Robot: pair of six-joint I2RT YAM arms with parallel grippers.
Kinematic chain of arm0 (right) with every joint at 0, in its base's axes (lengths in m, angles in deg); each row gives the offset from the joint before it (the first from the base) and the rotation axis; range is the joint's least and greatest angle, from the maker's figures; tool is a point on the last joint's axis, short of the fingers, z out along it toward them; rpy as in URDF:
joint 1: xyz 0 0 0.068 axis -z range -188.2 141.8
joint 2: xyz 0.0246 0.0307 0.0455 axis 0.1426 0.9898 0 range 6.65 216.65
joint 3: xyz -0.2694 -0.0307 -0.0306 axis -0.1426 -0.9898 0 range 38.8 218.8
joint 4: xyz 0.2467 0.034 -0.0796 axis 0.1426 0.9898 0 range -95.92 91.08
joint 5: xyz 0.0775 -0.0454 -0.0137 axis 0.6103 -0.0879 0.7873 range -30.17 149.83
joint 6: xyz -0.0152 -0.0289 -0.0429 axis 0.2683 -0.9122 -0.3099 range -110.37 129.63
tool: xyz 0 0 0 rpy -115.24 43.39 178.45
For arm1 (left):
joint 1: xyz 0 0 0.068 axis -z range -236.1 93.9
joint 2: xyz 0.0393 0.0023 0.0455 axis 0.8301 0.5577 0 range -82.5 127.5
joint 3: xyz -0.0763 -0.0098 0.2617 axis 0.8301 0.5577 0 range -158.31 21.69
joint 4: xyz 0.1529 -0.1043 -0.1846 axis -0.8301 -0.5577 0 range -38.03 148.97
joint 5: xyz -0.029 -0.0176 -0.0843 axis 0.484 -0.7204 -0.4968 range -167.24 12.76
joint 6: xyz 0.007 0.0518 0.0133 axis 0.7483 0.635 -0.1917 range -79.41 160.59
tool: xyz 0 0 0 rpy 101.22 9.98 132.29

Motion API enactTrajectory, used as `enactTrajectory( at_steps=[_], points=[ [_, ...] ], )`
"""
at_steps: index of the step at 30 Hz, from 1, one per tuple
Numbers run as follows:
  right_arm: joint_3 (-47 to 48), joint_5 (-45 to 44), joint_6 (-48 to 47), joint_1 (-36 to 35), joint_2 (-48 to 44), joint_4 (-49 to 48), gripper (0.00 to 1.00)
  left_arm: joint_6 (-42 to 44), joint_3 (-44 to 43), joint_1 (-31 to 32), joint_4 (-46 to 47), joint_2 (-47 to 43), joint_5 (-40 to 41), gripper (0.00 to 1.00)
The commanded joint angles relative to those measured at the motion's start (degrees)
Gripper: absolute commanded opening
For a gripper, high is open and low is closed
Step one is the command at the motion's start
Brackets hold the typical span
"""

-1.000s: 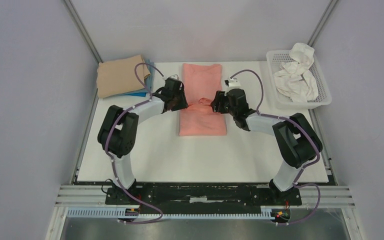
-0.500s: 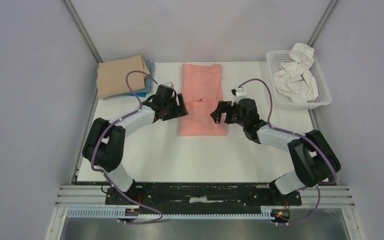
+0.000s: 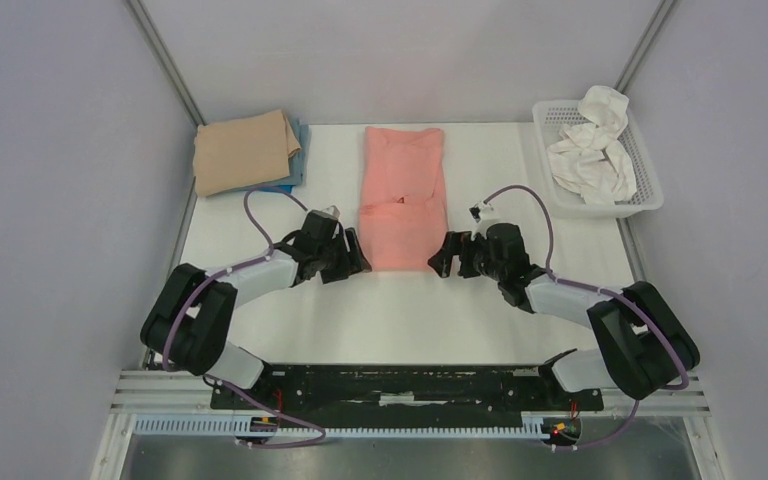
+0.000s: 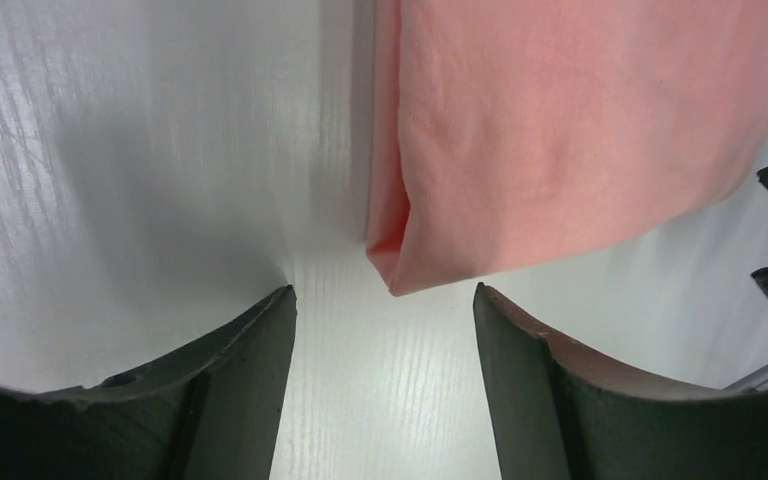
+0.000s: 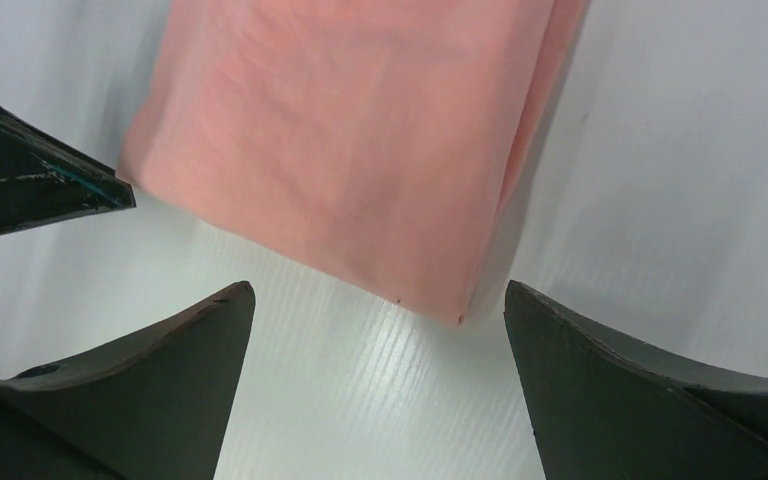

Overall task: Fold and stack the t-shirts
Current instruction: Grab one side of the 2/3 rectangular tshirt with both arms

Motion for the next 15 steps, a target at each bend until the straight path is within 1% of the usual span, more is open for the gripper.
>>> enactTrajectory(
  at_steps=[1,5,7,8,9,10,12,13,14,15],
  points=[
    [-1.6,-1.0,1.2,0.0,-1.8,-0.8,0.98,-3.3,0.2,0.6,3.7,1.9,-1.0,0.67],
    [-2.8,-2.2,2.9,0.0,-1.1,-2.2,0.98,-4.0,-0.3,0.8,5.0,4.5,-2.3,0.52],
    [-3.2,-2.3,3.9,0.0,0.1,-3.3,0.96,-4.5,-0.3,0.9,5.9,5.6,-2.3,0.43],
    [-3.2,-2.2,4.4,0.0,0.8,-3.7,0.94,-4.6,-0.5,1.0,6.2,6.4,-2.4,0.36],
    [-2.9,-2.1,4.6,0.0,1.7,-3.9,0.89,-4.5,-0.8,1.0,6.2,7.3,-2.5,0.28],
    [-2.4,-1.7,4.7,0.0,2.6,-3.7,0.84,-4.3,-1.2,1.0,5.9,8.1,-2.6,0.23],
    [-1.3,-1.6,4.7,0.0,4.3,-2.9,0.77,-4.2,-1.6,1.0,5.1,9.6,-2.5,0.13],
    [-1.1,-1.5,5.1,0.0,4.9,-2.9,0.74,-4.3,-1.6,0.9,4.8,10.0,-2.3,0.05],
    [-1.1,-1.5,5.6,0.0,5.4,-3.0,0.69,-4.3,-1.6,1.0,4.4,10.3,-2.0,0.02],
    [-1.1,-1.3,5.8,0.0,5.7,-3.1,0.65,-4.2,-1.6,1.0,4.1,10.4,-1.6,0.02]
  ],
)
